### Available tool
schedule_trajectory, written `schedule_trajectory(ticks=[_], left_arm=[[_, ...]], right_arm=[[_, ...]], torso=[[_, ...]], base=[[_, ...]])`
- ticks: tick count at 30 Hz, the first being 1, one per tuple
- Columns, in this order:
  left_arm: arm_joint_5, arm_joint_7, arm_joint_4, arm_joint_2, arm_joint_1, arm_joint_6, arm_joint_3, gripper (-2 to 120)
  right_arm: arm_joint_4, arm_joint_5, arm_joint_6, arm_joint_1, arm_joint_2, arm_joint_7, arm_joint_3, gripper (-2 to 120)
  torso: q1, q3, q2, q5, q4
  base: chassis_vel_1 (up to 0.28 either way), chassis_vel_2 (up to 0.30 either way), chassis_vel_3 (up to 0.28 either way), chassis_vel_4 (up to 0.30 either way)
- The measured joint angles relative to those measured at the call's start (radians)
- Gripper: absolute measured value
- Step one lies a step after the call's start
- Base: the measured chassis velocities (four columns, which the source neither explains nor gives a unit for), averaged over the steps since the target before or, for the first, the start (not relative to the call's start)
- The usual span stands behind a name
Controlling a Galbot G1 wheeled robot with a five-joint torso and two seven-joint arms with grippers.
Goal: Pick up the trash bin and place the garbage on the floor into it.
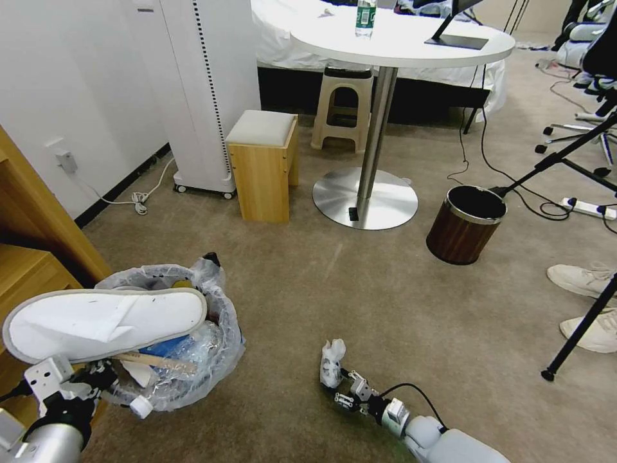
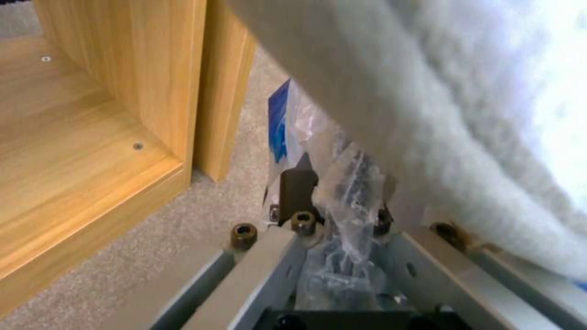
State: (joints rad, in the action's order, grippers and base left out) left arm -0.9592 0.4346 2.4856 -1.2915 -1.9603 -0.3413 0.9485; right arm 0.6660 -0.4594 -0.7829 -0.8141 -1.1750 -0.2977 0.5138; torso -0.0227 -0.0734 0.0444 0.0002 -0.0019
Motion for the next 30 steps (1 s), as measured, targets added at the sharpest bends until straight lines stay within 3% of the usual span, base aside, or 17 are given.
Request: schedule_trajectory(ticks=[2,6,8,11,30], left_arm=[[0.004,-0.001,-0.016,0.005,0.003,0.000,0.000,0],[0.006,-0.001,-0.033,0.009,0.007,0.000,0.000,0],[0.014,-0.003,-0.052,0.015,0.007,0.000,-0.002,0],[0.014,-0.003,-0.063,0.020,0.005,-0.001,-0.006,0],[0.014,0.004,-0.073,0.018,-0.029,-0.021,-0.021,0]], right_arm=[[0.013,-0.001,-0.002,-0.002,0.015,0.000,-0.003,27],[0.025,-0.005,-0.005,-0.005,0.031,-0.002,-0.006,19],[0.049,-0.018,-0.007,-0.014,0.059,-0.015,-0.012,7],[0.082,-0.032,-0.008,-0.025,0.091,-0.030,-0.022,0],[0.329,-0.100,-0.009,-0.067,0.257,-0.086,-0.117,0]], torso=[[0.000,0.000,0.000,-0.0002,0.0000],[0.000,0.000,0.000,-0.0003,-0.0001],[0.000,0.000,0.000,-0.0001,0.0000],[0.000,0.000,0.000,-0.0002,-0.0001],[0.000,0.000,0.000,0.0000,0.0000]], base=[[0.000,0.000,0.000,0.000],[0.000,0.000,0.000,0.000],[0.000,0.000,0.000,0.000],[0.000,0.000,0.000,0.000],[0.000,0.000,0.000,0.000]])
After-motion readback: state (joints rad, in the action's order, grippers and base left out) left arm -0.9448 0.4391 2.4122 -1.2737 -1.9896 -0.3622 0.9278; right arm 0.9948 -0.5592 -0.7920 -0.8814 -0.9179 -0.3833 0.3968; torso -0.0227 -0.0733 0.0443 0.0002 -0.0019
